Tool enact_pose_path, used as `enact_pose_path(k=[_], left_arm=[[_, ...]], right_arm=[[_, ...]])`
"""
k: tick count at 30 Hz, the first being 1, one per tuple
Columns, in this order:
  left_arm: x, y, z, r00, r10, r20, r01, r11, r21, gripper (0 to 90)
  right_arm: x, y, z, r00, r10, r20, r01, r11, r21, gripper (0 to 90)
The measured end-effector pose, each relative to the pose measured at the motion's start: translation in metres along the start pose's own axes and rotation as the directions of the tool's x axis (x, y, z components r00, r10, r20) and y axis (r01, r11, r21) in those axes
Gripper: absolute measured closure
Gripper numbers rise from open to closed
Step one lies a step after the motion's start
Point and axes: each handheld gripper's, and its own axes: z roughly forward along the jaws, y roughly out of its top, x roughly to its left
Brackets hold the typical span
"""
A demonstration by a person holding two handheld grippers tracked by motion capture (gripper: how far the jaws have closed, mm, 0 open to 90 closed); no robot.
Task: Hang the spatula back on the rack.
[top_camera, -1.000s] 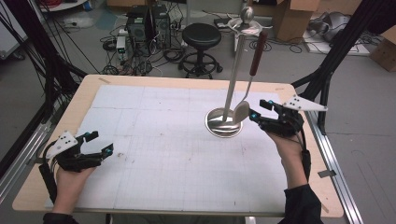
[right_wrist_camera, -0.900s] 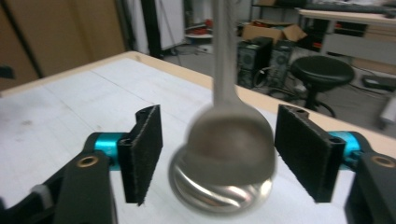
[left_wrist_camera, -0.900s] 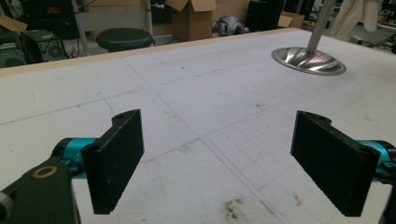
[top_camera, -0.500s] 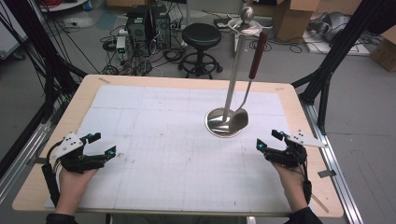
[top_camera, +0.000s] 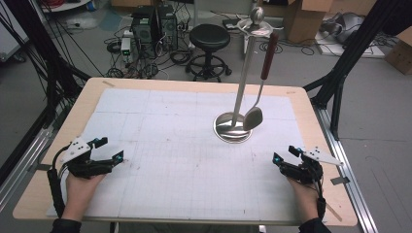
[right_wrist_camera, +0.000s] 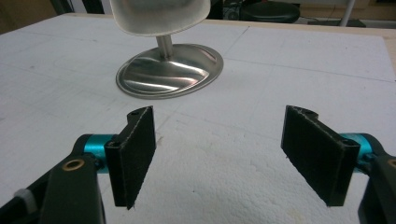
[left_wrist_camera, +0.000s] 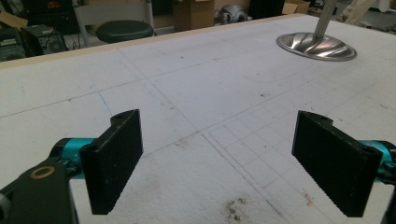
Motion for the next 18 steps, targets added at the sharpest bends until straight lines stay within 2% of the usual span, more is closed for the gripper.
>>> enact_pose_path(k=[4,8,12,18], left_arm=[[0.001,-0.0005,-0.0013,1.0,-0.002,-0.006,0.002,1.0,0.009,17.0],[0.0008,-0.0017,0.0005,1.0,-0.003,0.002,0.003,0.9997,0.023,17.1],[-0.0008,-0.003,0.003,0.9998,-0.001,0.018,0.0,0.9996,0.028,17.6],[-0.0015,-0.0052,0.0053,0.9997,-0.004,0.024,0.003,0.9991,0.043,17.6]], right_arm=[[0.0019,-0.0026,0.0035,0.9998,-0.018,0.007,0.018,1.0,0.002,22.9],[0.0015,-0.0052,0.0076,0.9995,-0.028,-0.015,0.028,0.999,0.024,22.3],[0.0006,-0.0057,0.0066,0.9997,-0.009,-0.021,0.009,1.0,0.016,20.8],[-0.0004,-0.006,0.0071,0.9997,-0.005,-0.023,0.006,1.0,0.016,17.7]])
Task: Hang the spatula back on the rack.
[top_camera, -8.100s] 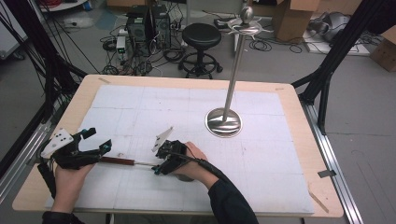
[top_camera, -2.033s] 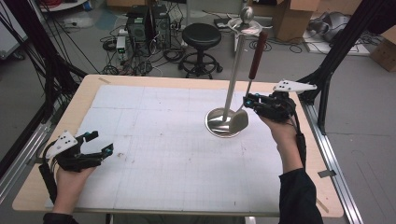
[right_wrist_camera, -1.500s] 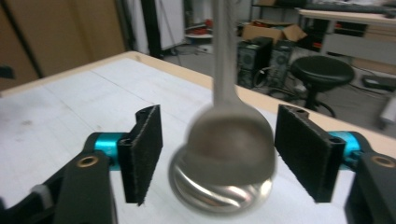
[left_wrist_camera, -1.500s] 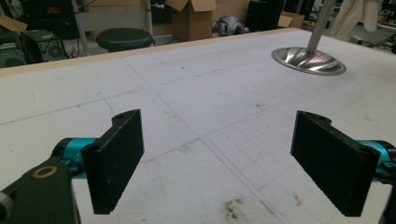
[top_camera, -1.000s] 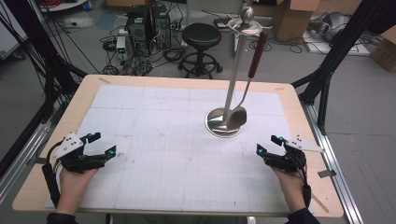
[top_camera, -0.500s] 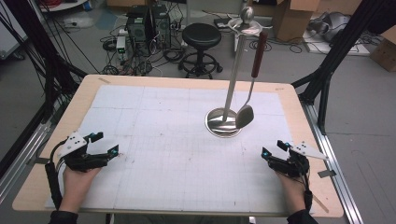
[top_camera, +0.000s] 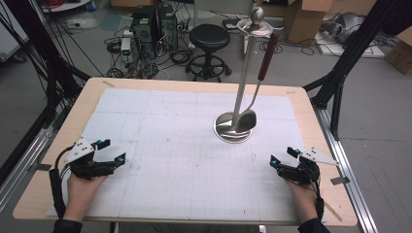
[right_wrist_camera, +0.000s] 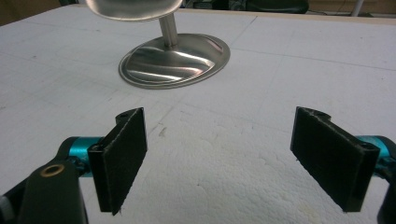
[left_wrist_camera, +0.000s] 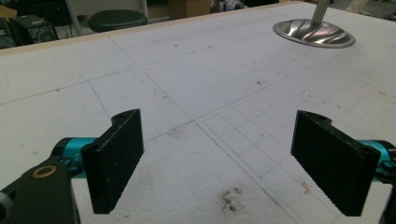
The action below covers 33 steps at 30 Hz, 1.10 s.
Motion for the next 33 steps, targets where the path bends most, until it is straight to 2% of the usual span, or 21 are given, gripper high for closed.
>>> enact_pose_path(k=[6,33], left_arm=[[-0.0001,0.0,-0.0005,1.0,-0.002,0.003,0.002,1.0,-0.009,18.1],[0.0006,-0.0028,0.004,1.0,-0.005,0.001,0.005,0.9998,0.019,17.9]], right_arm=[[-0.0005,0.0002,0.0007,1.0,0.004,-0.002,-0.004,1.0,0.01,17.6],[-0.0014,0.0005,0.002,0.9998,0.01,-0.017,-0.01,1.0,0.023,17.3]])
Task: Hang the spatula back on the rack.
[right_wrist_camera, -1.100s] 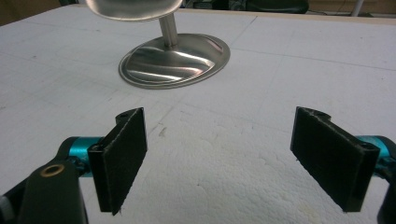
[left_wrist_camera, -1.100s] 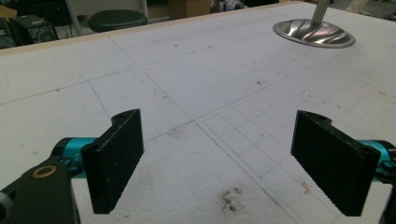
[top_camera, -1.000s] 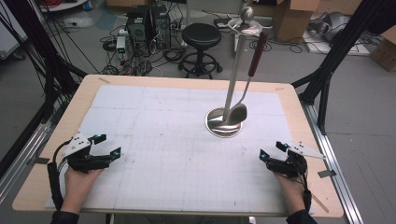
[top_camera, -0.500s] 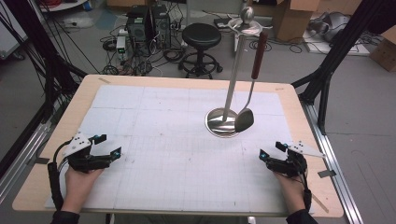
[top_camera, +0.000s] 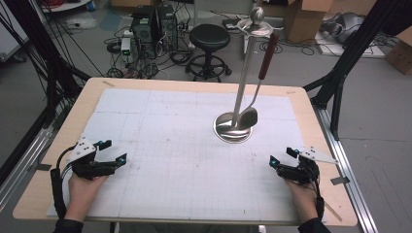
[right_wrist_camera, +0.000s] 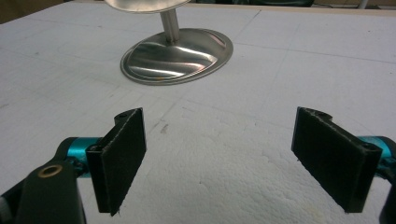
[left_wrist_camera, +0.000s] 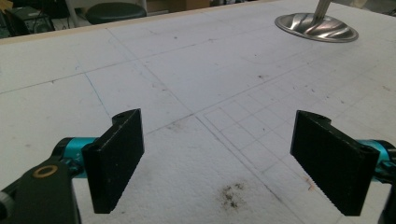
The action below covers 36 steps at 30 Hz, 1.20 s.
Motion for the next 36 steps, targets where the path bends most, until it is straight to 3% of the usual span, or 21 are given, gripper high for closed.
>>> enact_pose_path(k=[36], left_arm=[[-0.0007,-0.0002,0.0003,1.0,0.008,-0.002,-0.008,1.0,0.006,18.0]], right_arm=[[0.0005,0.0002,0.0009,0.9999,-0.01,-0.002,0.01,1.0,0.01,17.3]])
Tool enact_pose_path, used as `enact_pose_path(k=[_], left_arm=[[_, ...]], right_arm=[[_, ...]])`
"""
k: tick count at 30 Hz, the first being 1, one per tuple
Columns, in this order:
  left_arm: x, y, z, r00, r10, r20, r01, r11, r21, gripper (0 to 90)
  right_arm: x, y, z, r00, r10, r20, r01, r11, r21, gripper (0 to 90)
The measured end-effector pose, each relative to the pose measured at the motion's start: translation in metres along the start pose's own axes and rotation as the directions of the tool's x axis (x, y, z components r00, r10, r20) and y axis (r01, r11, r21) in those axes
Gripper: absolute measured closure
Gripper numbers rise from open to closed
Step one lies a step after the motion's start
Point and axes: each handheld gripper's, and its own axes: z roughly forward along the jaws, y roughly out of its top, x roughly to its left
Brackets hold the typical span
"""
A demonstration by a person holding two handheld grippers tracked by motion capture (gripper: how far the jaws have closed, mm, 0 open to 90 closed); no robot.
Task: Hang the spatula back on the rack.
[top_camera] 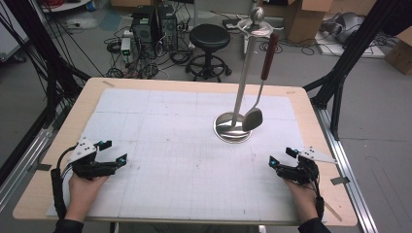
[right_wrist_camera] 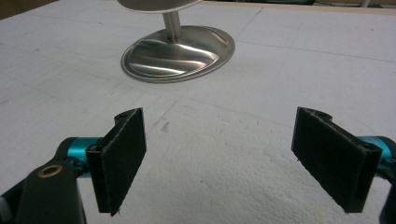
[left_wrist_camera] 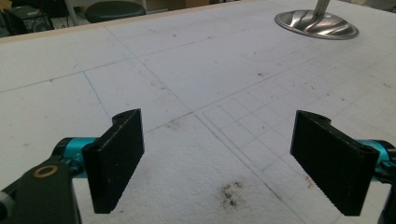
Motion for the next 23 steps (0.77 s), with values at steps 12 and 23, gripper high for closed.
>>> enact_pose_path(k=[12,23], left_arm=[[-0.0004,0.0,-0.0001,1.0,0.002,0.001,-0.002,1.0,0.004,18.0],[-0.0006,0.0,0.0001,1.0,0.0,-0.001,0.0,1.0,0.007,18.0]], right_arm=[[0.0002,0.0001,0.0006,1.0,-0.002,-0.002,0.002,1.0,0.005,17.3],[-0.0003,0.0001,0.0006,1.0,-0.008,-0.003,0.008,1.0,0.002,17.3]])
